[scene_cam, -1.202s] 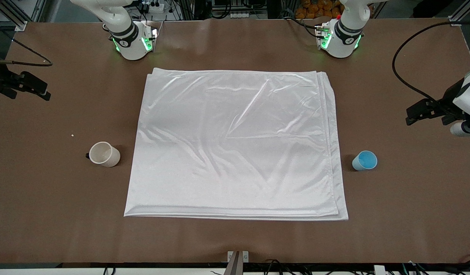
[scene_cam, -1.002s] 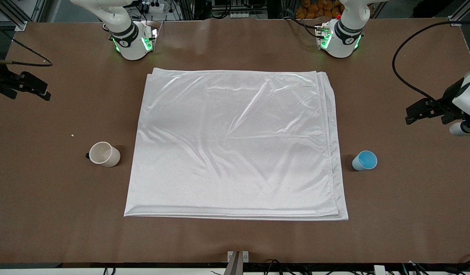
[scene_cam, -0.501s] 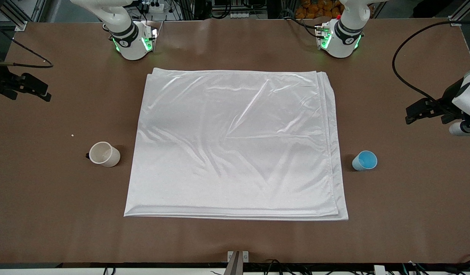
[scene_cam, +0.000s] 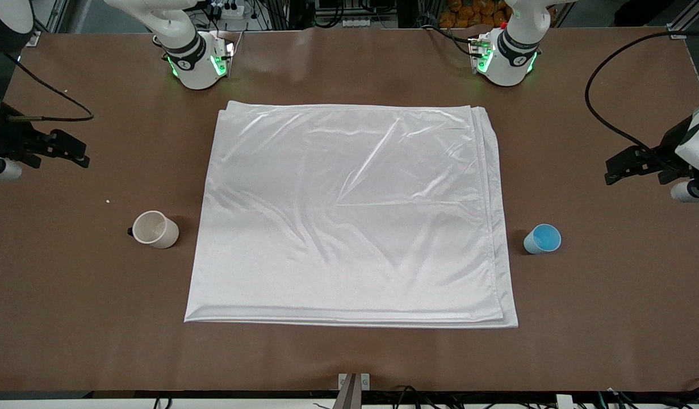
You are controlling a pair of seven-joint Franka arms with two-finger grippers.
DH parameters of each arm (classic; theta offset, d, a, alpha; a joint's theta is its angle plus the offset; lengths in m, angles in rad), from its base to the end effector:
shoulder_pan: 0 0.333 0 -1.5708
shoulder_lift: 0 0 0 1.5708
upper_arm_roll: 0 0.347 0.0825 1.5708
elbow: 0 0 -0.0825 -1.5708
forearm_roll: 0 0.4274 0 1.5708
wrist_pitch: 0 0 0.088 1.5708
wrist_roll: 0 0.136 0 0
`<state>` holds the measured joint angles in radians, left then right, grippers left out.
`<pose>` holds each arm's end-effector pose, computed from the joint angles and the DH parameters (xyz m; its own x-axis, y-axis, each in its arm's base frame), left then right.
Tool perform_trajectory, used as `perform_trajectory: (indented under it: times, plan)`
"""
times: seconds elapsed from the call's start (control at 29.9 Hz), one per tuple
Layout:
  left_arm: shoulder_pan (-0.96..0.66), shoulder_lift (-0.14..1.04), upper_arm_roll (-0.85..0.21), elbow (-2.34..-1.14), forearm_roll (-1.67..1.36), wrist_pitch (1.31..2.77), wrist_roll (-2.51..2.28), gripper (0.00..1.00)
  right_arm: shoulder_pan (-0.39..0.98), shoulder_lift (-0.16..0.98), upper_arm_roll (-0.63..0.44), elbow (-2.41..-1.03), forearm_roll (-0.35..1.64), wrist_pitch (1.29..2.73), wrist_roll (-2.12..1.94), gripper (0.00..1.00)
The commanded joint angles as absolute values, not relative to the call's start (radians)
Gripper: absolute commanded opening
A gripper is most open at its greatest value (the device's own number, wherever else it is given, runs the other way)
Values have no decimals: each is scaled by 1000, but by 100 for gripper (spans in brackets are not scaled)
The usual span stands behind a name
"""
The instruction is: Place blue cup into white mug on cloth
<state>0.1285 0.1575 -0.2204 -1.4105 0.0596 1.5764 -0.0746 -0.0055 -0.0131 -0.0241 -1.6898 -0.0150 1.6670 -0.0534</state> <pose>0.6501 -0.0404 0.6134 0.9998 -0.0146 0.0140 -0.0142 -0.9996 -0.0243 0.5980 -0.0197 0.5811 0.9996 0.0252 -0.0105 0.0254 -0.9996 0.0141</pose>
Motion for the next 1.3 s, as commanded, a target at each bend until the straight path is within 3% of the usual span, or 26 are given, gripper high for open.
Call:
perform_trajectory:
  times: [0.0, 0.53, 1.07, 1.27]
  plan:
    - [124, 167, -221, -1402, 52, 1562, -72, 100, -12, -26, -29, -1752, -28, 1730, -136, 100]
    - [137, 216, -219, -1414, 55, 1566, -60, 100, -72, -9, -29, -1942, -26, 1908, -468, 100]
    - [144, 285, -215, -1431, 115, 1629, -57, 100, -130, 146, -29, -1944, -17, 2006, -860, 100]
    - [179, 287, -213, -1521, 110, 1732, -57, 100, -144, 201, -29, -1945, -15, 2089, -1003, 100]
